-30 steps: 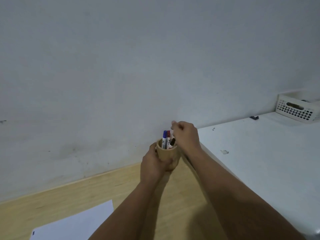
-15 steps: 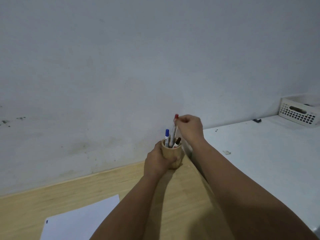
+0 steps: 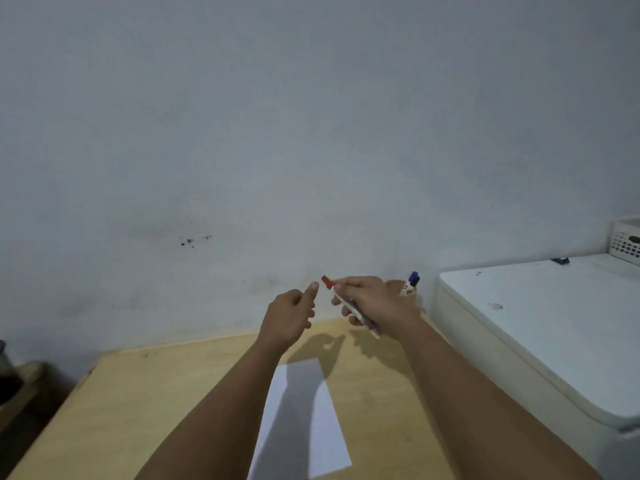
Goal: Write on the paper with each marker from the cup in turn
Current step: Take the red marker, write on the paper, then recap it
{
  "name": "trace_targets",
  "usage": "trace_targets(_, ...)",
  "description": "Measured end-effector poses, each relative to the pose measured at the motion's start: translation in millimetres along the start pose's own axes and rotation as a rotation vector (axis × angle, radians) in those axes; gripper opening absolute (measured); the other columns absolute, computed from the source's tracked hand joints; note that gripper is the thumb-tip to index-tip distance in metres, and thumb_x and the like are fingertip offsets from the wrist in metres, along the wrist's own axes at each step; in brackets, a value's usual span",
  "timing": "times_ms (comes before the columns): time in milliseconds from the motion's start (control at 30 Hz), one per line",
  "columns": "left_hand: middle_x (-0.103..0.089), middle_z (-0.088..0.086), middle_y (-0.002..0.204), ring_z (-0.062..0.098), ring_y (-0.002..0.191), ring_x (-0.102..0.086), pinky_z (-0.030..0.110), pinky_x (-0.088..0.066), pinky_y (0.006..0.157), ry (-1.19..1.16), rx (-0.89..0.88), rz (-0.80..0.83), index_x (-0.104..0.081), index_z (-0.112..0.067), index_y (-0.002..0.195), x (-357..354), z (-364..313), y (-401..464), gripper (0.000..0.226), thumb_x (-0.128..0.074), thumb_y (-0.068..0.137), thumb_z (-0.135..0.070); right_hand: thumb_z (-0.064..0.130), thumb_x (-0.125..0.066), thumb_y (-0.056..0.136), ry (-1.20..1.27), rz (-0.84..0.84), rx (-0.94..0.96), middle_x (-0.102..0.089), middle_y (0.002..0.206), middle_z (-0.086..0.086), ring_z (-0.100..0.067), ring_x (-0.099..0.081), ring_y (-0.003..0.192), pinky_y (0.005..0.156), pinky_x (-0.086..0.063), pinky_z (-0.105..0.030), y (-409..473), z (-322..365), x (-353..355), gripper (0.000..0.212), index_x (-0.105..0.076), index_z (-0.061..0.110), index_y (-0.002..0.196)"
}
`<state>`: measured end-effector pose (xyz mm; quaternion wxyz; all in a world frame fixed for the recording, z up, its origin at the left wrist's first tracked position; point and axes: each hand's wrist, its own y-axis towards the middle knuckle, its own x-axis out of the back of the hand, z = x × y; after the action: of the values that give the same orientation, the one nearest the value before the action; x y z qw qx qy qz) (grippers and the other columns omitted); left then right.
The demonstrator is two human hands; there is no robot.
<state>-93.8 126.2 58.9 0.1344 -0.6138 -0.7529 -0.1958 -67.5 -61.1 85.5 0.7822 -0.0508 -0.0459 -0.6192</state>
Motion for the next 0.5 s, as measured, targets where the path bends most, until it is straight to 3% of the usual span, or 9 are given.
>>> trace_targets(100,-0.076,0.002,0.087,0.020,0.069,-0.071,0.036,-0.054,0.075,0.100,-0.019,0.115,-0.069,-0.011,0.098,42,9,-22,0.055,-0.047,0.101,-0.061,0.023,-0.073,0.104,-0.046,0.104,0.011,-0.082,0.102,-0.012,-0.014,-0.067,0.069,0.057,-0.052,-0.026,-17,-13,-41,0.021,-0.082,0.006,0.111)
trace_targets(200,-0.070,0.006,0.082,0.021,0.063,-0.059,0.039,-0.053,0.076,0.058,-0.001,0.180,-0.063,-0.008,0.093,78,24,-44,0.046,-0.046,0.106,-0.048,0.021,-0.076,0.101,-0.035,0.192,-0.004,-0.082,0.099,-0.011,-0.011,-0.068,0.065,0.055,-0.051,-0.025,-32,-18,-80,0.023,-0.082,0.000,0.109)
trace_targets(333,-0.053,0.002,0.072,0.017,0.060,-0.047,0.034,-0.052,0.072,0.149,0.092,0.273,-0.061,-0.014,0.090,121,41,-61,0.041,-0.041,0.108,-0.045,0.024,-0.079,0.099,-0.120,0.272,0.024,-0.083,0.093,-0.005,-0.010,-0.066,0.066,0.059,-0.051,-0.025,-45,-18,-128,0.016,-0.084,0.010,0.101)
trace_targets(500,-0.055,0.007,0.077,0.018,0.065,-0.050,0.035,-0.053,0.071,0.182,0.172,-0.020,-0.065,-0.009,0.098,197,63,-60,0.041,-0.046,0.107,-0.045,0.020,-0.083,0.095,-0.306,0.095,0.210,-0.072,0.078,-0.003,-0.010,-0.061,0.063,0.066,-0.049,-0.024,-48,-47,-159,0.015,-0.079,0.006,0.096)
